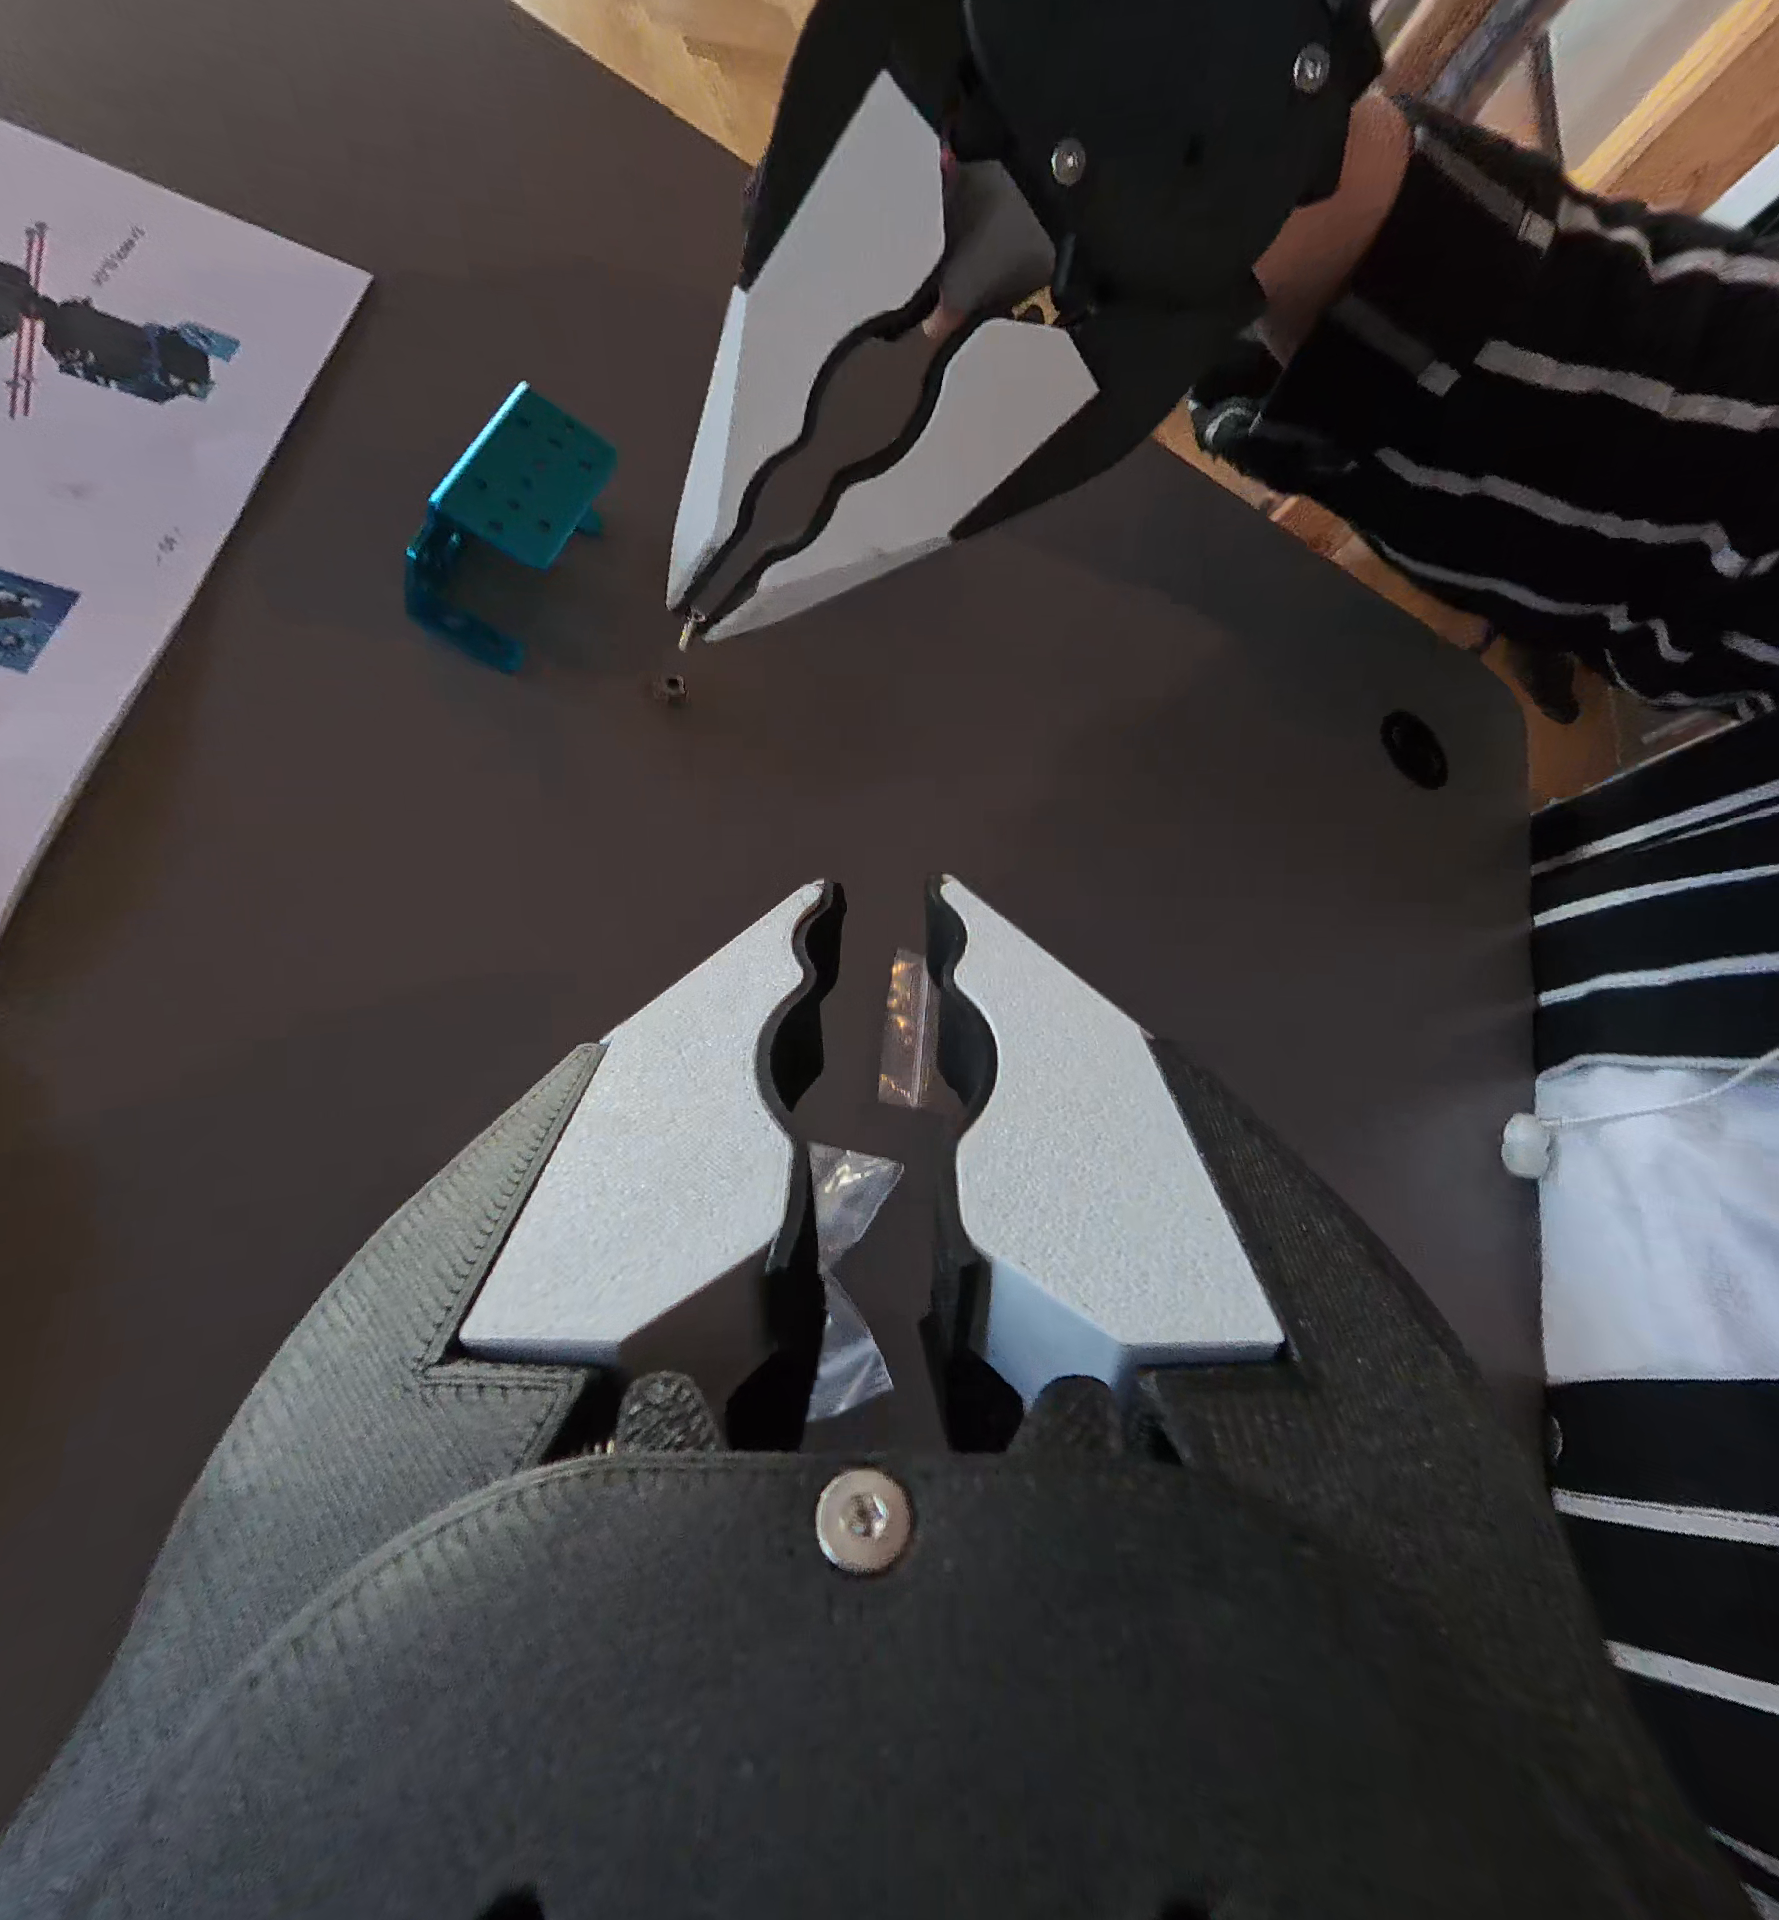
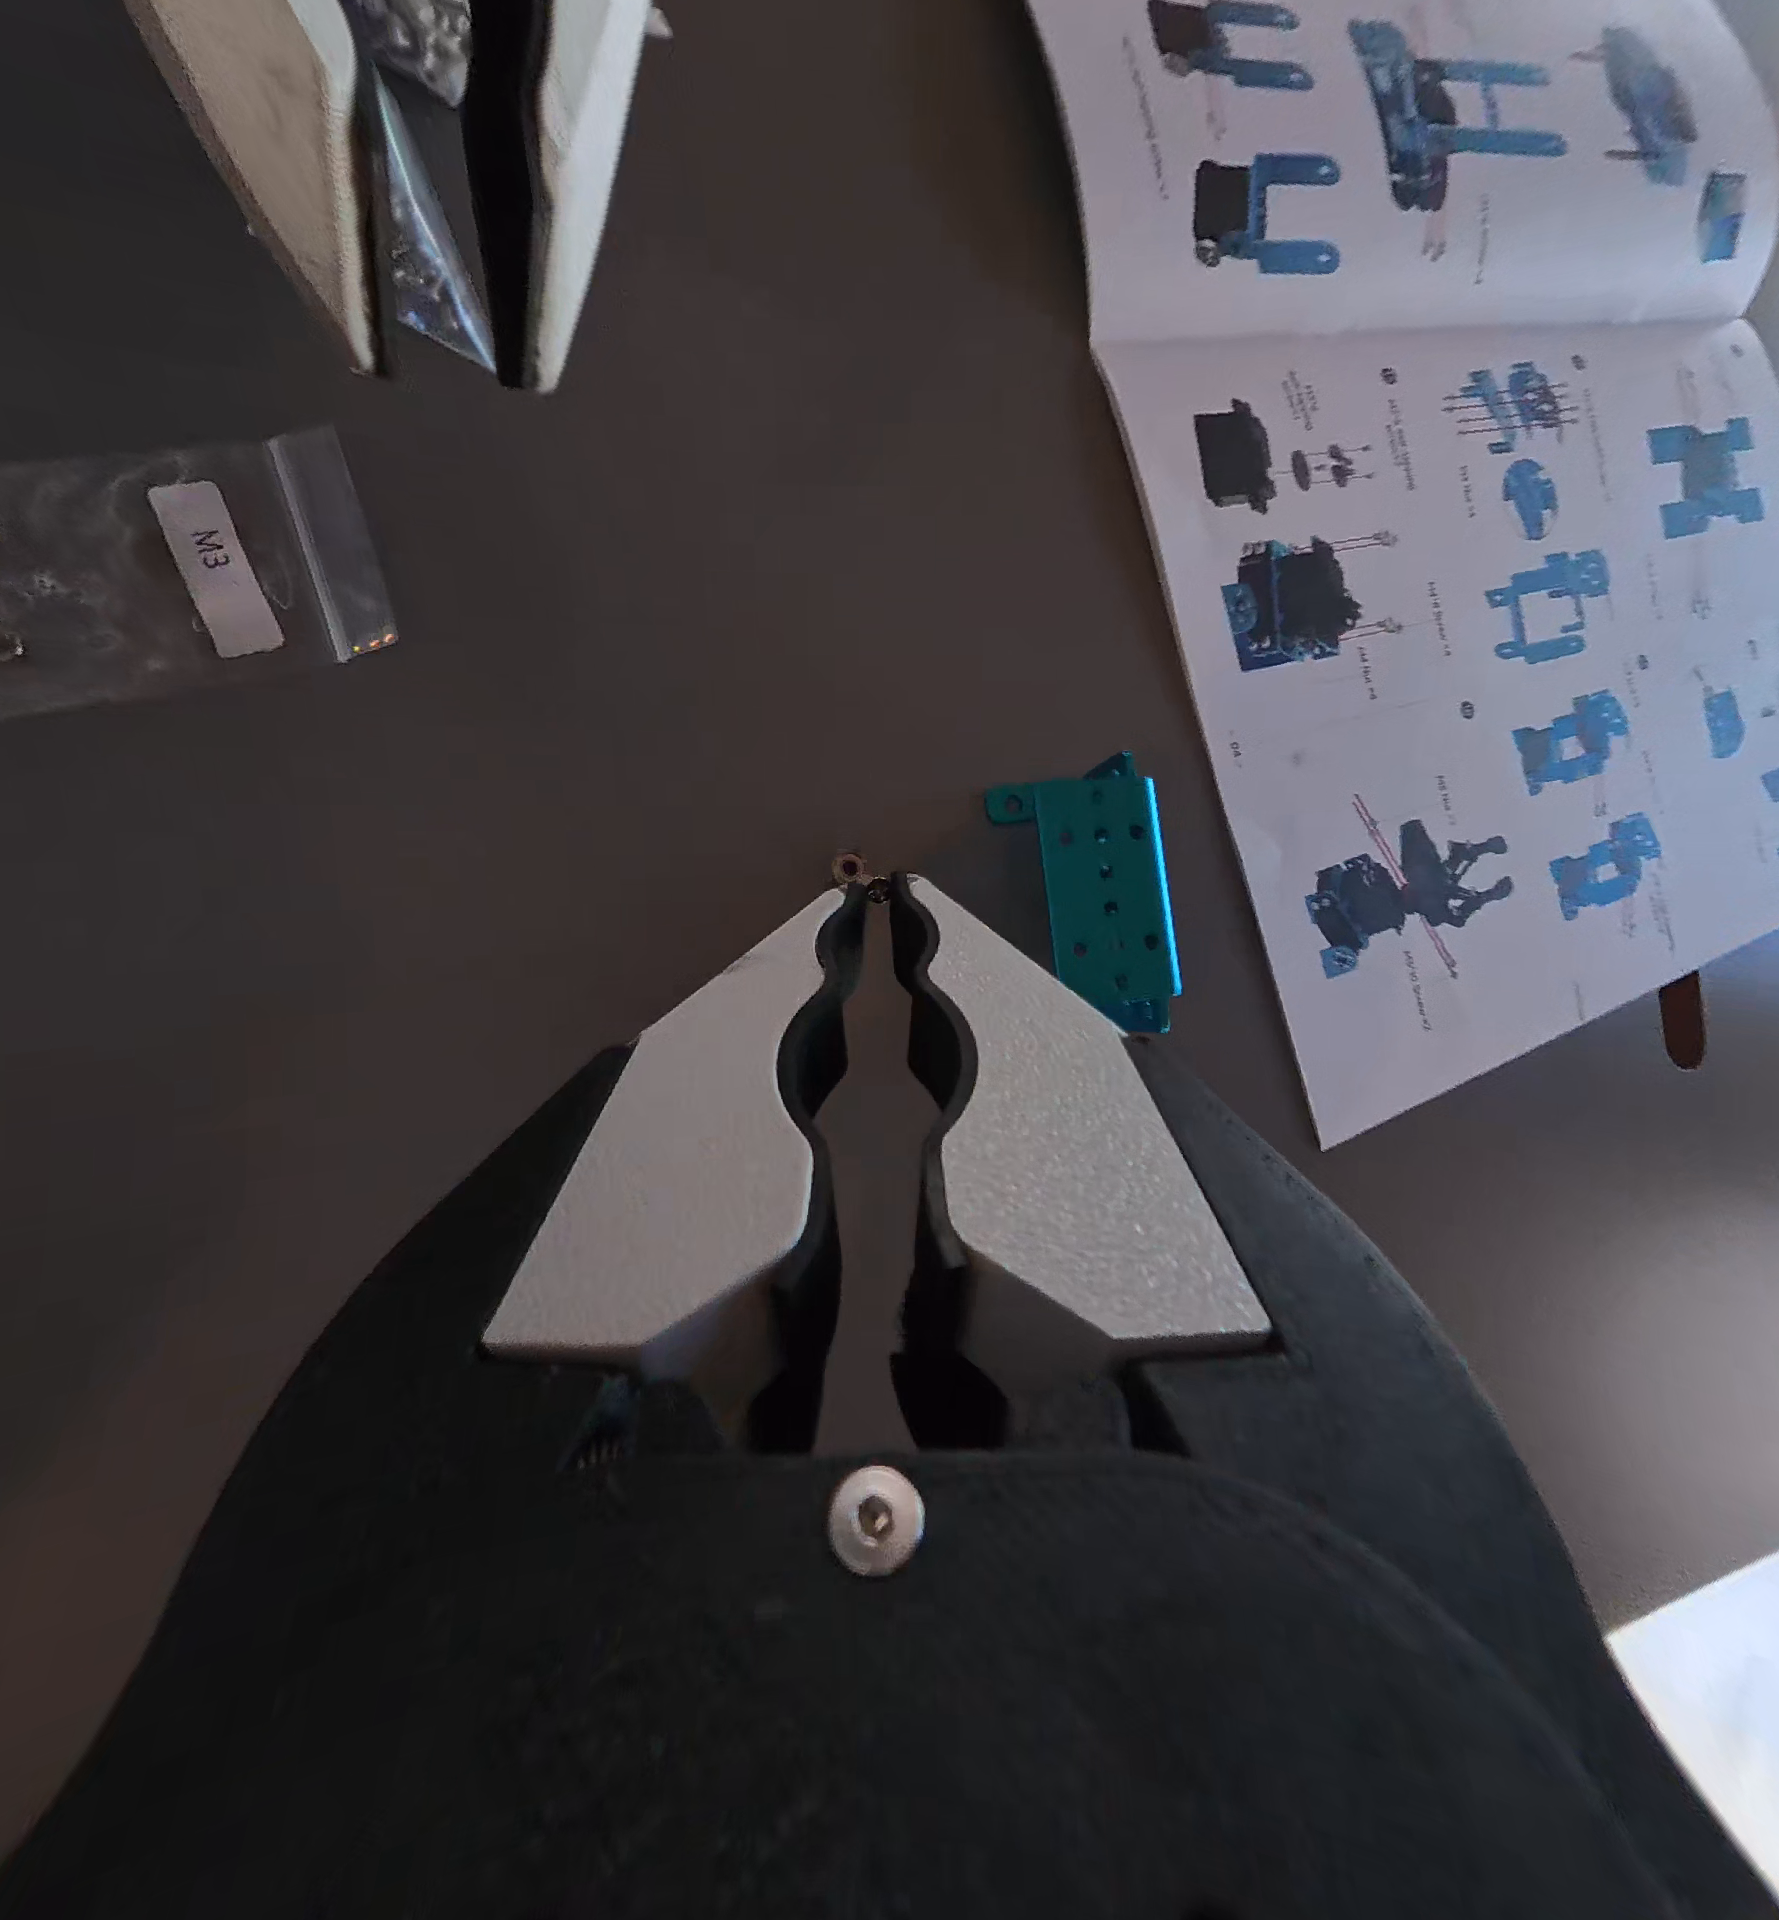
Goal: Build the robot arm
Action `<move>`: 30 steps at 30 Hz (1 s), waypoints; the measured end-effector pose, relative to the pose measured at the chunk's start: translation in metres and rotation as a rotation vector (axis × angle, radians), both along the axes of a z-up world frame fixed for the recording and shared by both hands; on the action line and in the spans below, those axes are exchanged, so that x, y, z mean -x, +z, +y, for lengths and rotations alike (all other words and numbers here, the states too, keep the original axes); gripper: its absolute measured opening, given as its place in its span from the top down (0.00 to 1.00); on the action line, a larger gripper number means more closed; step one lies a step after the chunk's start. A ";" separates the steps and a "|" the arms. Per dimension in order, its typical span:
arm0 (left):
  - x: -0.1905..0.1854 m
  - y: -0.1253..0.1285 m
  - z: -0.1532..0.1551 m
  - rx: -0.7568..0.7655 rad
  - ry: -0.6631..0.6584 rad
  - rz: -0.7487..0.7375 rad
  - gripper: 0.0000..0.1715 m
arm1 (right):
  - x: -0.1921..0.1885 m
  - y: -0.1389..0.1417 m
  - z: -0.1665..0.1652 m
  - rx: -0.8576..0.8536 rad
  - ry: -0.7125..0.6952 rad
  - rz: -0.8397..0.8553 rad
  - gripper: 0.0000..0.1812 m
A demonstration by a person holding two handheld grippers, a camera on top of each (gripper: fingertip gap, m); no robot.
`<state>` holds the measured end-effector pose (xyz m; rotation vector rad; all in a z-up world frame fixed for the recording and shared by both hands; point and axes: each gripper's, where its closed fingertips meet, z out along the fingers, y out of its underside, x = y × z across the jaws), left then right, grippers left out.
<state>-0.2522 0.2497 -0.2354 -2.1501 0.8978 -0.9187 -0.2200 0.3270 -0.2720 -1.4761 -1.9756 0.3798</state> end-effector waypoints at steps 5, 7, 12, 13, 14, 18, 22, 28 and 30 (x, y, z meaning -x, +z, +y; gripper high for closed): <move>0.006 0.001 -0.009 0.004 0.004 -0.022 0.92 | 0.003 -0.003 -0.002 0.010 0.024 -0.034 0.97; 0.008 0.003 -0.010 -0.002 0.002 -0.028 0.92 | 0.004 -0.004 -0.002 0.010 0.025 -0.044 0.97; 0.008 0.007 -0.014 -0.019 -0.008 -0.033 0.92 | 0.001 -0.008 -0.001 0.009 0.020 -0.083 0.97; 0.008 0.008 -0.014 -0.022 -0.010 -0.034 0.92 | 0.001 -0.008 -0.001 0.001 0.020 -0.084 0.97; 0.008 0.008 -0.014 -0.023 -0.012 -0.035 0.92 | 0.002 -0.007 -0.001 0.001 0.021 -0.081 0.97; 0.007 0.008 -0.015 -0.024 -0.013 -0.043 0.92 | 0.004 -0.007 -0.001 -0.009 0.017 -0.085 0.97; 0.007 0.008 -0.017 -0.025 -0.013 -0.045 0.92 | 0.003 -0.010 -0.001 -0.009 0.022 -0.114 0.97; 0.009 0.010 -0.019 -0.036 -0.009 -0.054 0.92 | 0.003 -0.011 -0.001 -0.028 0.030 -0.138 0.97; 0.009 0.011 -0.019 -0.036 -0.007 -0.059 0.92 | 0.004 -0.011 -0.002 -0.034 0.035 -0.148 0.97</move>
